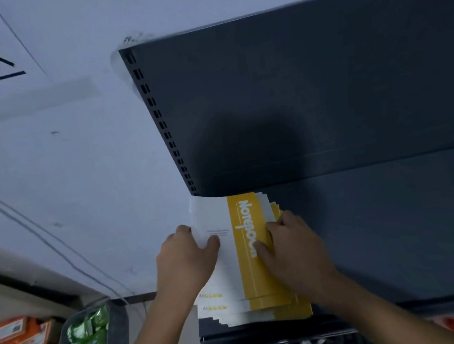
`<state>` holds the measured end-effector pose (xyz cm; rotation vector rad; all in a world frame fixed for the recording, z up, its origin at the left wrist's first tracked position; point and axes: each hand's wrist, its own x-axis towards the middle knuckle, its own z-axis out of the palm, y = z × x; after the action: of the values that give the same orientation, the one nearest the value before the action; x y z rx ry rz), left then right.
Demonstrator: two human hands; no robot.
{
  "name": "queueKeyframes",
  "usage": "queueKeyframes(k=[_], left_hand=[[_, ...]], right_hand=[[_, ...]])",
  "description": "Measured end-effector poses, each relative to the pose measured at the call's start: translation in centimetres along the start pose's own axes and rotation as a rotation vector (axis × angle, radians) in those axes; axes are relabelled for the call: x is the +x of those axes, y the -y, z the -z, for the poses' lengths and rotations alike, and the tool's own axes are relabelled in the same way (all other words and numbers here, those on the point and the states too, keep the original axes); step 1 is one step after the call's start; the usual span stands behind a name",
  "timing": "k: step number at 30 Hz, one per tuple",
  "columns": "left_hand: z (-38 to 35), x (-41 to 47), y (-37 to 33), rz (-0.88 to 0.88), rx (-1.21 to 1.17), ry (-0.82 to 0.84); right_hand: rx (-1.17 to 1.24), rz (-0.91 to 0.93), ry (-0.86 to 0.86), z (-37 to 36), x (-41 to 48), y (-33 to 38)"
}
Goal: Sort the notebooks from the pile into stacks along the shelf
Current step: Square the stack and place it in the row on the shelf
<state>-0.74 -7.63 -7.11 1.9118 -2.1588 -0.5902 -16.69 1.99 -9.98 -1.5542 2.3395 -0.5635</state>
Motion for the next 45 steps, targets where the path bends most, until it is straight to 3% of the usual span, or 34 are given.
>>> queueKeyframes(k=[6,18,25,29,32,36,45], left_hand=[[0.4,-0.4,-0.2,0.066,-0.108,0.044],[2.1,-1.3,0.1,0.108,-0.176,-0.051],[2.3,-1.8,0.2,0.049,-0.215,-0.091],[2.4,-2.6,-0.2,-0.032,-0.325,-0.115],[2.6,-2.3,-0.7,-0.033,-0.495,-0.017],[2.5,-1.7,-1.7,-0.029,-0.676,0.072],[-1.8,-2.4,-6.6,-0.266,-0.607,0.211]], right_hand=[[-0.004,0.059,0.014,-0.1,-0.6,-0.1],[-0.011,0.134,0.011,-0.6,-1.4,0.7],[0.085,0.082,0.061,-1.1,-1.4,1.4],[0.229,-0.011,0.115,-0.8,-0.9,1.3],[0.398,-0.146,0.171,-0.3,0.0,1.1],[0.801,-0.309,0.175,1.6,0.3,0.9],[0.915,-0.467,-0.153,4.7,-2.9,-2.0]])
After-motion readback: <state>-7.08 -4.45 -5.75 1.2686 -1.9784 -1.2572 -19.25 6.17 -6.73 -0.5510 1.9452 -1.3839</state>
